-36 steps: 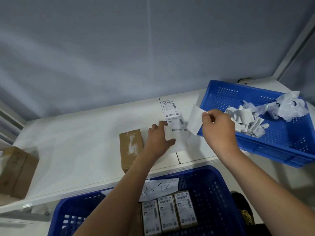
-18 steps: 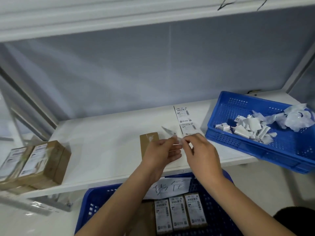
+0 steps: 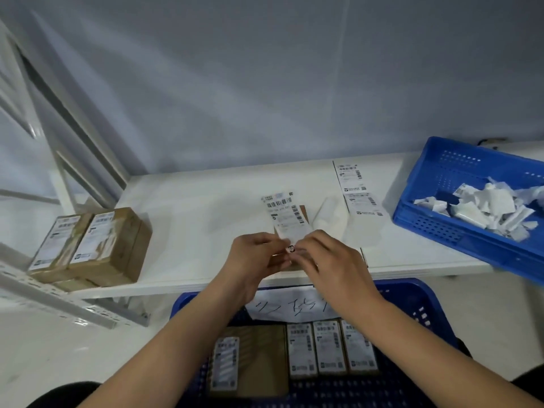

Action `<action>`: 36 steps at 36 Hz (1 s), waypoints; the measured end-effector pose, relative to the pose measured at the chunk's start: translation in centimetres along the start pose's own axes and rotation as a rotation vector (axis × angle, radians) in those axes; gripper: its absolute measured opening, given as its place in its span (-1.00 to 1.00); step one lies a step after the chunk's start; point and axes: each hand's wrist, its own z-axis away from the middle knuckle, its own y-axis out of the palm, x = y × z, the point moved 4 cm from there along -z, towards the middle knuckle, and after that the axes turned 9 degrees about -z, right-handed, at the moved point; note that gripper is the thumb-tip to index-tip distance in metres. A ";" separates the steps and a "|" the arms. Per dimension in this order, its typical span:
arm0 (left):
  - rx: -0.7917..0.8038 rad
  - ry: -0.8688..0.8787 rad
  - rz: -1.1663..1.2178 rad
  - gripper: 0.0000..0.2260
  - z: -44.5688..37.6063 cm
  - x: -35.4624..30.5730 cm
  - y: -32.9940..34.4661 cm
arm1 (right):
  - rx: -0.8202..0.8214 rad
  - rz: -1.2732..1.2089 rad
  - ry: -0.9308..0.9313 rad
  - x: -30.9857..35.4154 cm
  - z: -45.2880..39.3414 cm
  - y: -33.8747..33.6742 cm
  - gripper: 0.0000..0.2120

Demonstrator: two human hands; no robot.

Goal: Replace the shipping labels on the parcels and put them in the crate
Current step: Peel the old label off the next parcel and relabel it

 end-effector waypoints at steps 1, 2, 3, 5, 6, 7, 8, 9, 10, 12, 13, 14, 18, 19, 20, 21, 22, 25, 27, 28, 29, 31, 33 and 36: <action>0.000 -0.008 -0.003 -0.93 -0.2 -0.1 -0.1 | 0.006 -0.011 -0.002 -0.2 -0.1 0.3 -0.85; -0.005 -0.015 -0.009 -0.95 -0.5 -0.1 -0.2 | 0.009 -0.020 -0.012 -0.4 -0.2 0.5 -0.84; -0.014 -0.017 -0.024 -0.96 -0.8 -0.2 -0.3 | 0.014 -0.027 -0.027 -0.7 -0.4 0.7 -0.84; -0.038 -0.014 -0.067 -0.96 -1.4 -0.3 -0.6 | 0.037 -0.031 -0.058 -1.1 -0.7 1.3 -0.84; -0.046 -0.016 -0.083 -0.95 -1.7 -0.3 -0.7 | 0.056 -0.029 -0.067 -1.3 -0.9 1.5 -0.84; -0.052 -0.021 -0.097 -0.93 -2.0 -0.3 -0.9 | 0.075 -0.028 -0.072 -1.6 -1.0 1.7 -0.83; -0.054 -0.027 -0.108 -0.92 -2.2 -0.3 -1.0 | 0.090 -0.030 -0.071 -2.0 -1.2 1.7 -0.83; -0.053 -0.031 -0.115 -0.92 -2.5 -0.3 -1.0 | 0.100 -0.034 -0.065 -2.3 -1.4 1.7 -0.83; -0.051 -0.035 -0.119 -0.93 -2.7 -0.3 -0.9 | 0.106 -0.040 -0.059 -2.6 -1.6 1.6 -0.82; -0.050 -0.040 -0.122 -0.92 -3.1 -0.2 -0.7 | 0.119 -0.044 -0.041 -3.1 -2.0 1.5 -0.80; -0.055 -0.044 -0.125 -0.92 -3.2 -0.1 -0.7 | 0.126 -0.040 -0.039 -3.3 -2.1 1.4 -0.80; -0.060 -0.048 -0.128 -0.91 -3.4 0.1 -0.6 | 0.133 -0.037 -0.040 -3.6 -2.3 1.4 -0.80; -0.058 -0.048 -0.146 -0.89 -3.7 0.4 -0.6 | 0.191 -0.079 0.020 -4.9 -2.5 1.6 -0.75; -0.068 -0.043 -0.154 -0.89 -3.8 0.4 -0.6 | 0.215 -0.095 0.043 -5.2 -2.6 1.5 -0.73; -0.092 -0.038 -0.155 -0.89 -4.0 0.4 -0.8 | 0.244 -0.113 0.066 -5.4 -2.6 1.5 -0.70; -0.124 -0.035 -0.150 -0.89 -4.2 0.4 -0.9 | 0.278 -0.132 0.086 -5.6 -2.7 1.6 -0.67; -0.154 -0.034 -0.145 -0.89 -4.4 0.3 -1.1 | 0.308 -0.146 0.102 -5.8 -2.8 1.6 -0.65; -0.139 -0.029 -0.151 -0.91 -4.9 -0.1 -1.6 | 0.336 -0.164 0.177 -6.3 -2.8 1.5 -0.67; -0.085 -0.030 -0.194 -0.89 -4.9 -0.3 -1.7 | 0.279 -0.226 0.304 -6.9 -3.0 1.2 -0.73; -0.067 -0.024 -0.228 -0.87 -4.9 -0.4 -1.7 | 0.252 -0.292 0.402 -7.3 -3.1 1.1 -0.76; -0.055 -0.014 -0.270 -0.87 -4.9 -0.4 -1.7 | 0.237 -0.383 0.516 -7.6 -3.2 1.1 -0.78; -0.024 0.003 -0.348 -0.87 -4.7 -0.3 -1.5 | 0.224 -0.572 0.718 -7.8 -3.2 1.3 -0.75; 0.038 0.011 -0.380 -0.86 -4.4 -0.3 -1.0 | 0.218 -0.646 0.813 -8.1 -3.1 1.4 -0.67; 0.097 0.018 -0.392 -0.85 -4.1 -0.1 -0.2 | 0.184 -0.730 0.917 -8.5 -2.6 1.7 -0.67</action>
